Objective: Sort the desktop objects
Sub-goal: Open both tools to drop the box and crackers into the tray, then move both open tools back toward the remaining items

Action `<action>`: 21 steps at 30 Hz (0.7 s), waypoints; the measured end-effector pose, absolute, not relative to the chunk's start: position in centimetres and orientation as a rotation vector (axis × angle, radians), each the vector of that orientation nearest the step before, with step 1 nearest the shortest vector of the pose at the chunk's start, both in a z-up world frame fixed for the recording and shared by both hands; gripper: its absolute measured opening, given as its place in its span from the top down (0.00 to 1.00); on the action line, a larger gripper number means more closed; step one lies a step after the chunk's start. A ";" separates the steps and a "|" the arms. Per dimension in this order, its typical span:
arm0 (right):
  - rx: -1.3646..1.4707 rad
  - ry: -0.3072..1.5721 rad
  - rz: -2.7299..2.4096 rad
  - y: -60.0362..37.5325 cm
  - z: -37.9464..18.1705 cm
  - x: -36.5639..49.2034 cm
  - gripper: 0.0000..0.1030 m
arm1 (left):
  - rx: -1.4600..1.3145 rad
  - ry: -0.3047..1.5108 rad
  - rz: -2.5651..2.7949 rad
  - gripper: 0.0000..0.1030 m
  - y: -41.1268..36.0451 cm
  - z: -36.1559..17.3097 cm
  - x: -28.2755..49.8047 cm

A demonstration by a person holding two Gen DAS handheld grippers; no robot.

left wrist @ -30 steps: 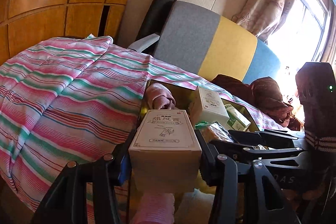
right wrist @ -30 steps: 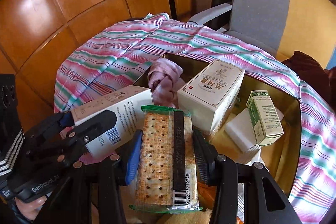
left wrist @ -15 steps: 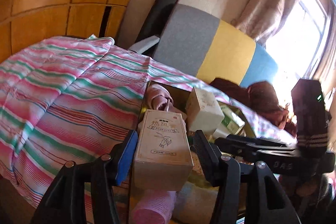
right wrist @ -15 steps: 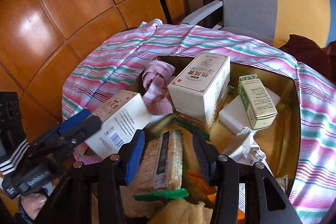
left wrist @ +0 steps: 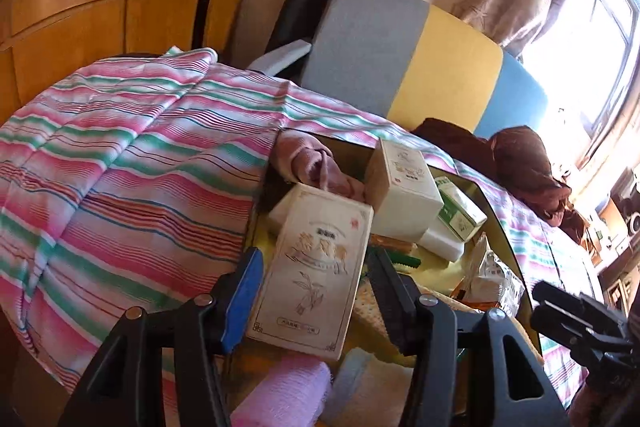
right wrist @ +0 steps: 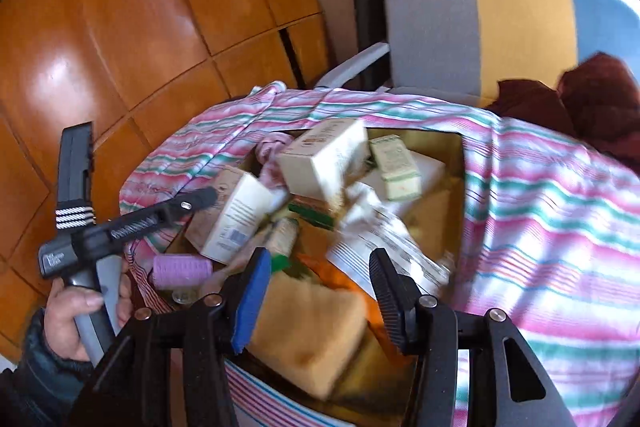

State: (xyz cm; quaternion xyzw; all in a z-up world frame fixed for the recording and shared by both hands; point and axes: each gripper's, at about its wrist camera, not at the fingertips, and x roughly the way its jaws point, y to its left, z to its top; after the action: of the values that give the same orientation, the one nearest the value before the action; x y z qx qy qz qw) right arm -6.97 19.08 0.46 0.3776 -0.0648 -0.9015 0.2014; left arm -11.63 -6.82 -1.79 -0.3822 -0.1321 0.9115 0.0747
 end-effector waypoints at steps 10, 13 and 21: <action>1.028 -0.379 -2.761 30.7 -1.1 -0.8 0.49 | -0.937 -0.309 2.624 0.42 -1.8 1.9 -7.9; 1.004 -0.461 -2.873 35.4 -1.2 1.8 0.48 | -0.916 -0.240 2.480 0.41 2.9 2.6 -7.2; 0.972 -0.727 -3.153 46.9 -2.6 9.2 0.41 | -1.001 -0.056 2.103 0.37 17.8 0.5 -5.7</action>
State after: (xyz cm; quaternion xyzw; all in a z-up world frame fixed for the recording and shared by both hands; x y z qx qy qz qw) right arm 9.21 46.92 -2.60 0.2858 -0.2137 -0.9266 -0.1184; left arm -5.65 17.79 0.48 -0.3946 -0.0220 0.8293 0.3949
